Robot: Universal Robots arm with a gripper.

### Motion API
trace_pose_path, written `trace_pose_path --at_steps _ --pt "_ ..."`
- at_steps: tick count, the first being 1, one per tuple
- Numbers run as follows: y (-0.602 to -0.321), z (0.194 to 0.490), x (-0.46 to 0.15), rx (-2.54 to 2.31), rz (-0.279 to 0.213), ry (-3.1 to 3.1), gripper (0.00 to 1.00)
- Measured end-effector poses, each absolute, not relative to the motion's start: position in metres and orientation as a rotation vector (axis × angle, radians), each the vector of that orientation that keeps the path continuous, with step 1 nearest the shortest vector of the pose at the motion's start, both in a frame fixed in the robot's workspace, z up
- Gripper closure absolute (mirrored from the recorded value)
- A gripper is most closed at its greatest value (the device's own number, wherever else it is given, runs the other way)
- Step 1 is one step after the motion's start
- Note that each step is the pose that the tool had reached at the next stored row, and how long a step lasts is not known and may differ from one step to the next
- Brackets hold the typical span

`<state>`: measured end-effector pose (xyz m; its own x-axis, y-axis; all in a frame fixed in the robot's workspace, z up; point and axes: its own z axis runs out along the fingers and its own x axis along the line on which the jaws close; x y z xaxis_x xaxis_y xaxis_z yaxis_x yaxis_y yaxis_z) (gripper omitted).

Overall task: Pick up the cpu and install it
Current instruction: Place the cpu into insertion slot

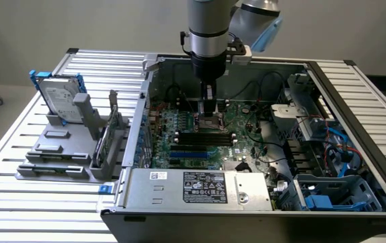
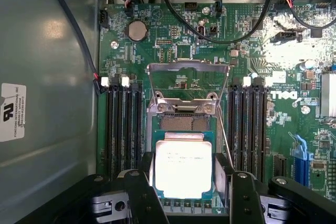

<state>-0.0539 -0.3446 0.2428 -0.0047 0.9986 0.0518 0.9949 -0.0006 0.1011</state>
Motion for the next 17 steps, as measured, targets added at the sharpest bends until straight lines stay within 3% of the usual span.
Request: trace_pose_path --at_steps 17 --pt "-0.345 0.219 -0.054 2.184 0.180 2.189 0.45"
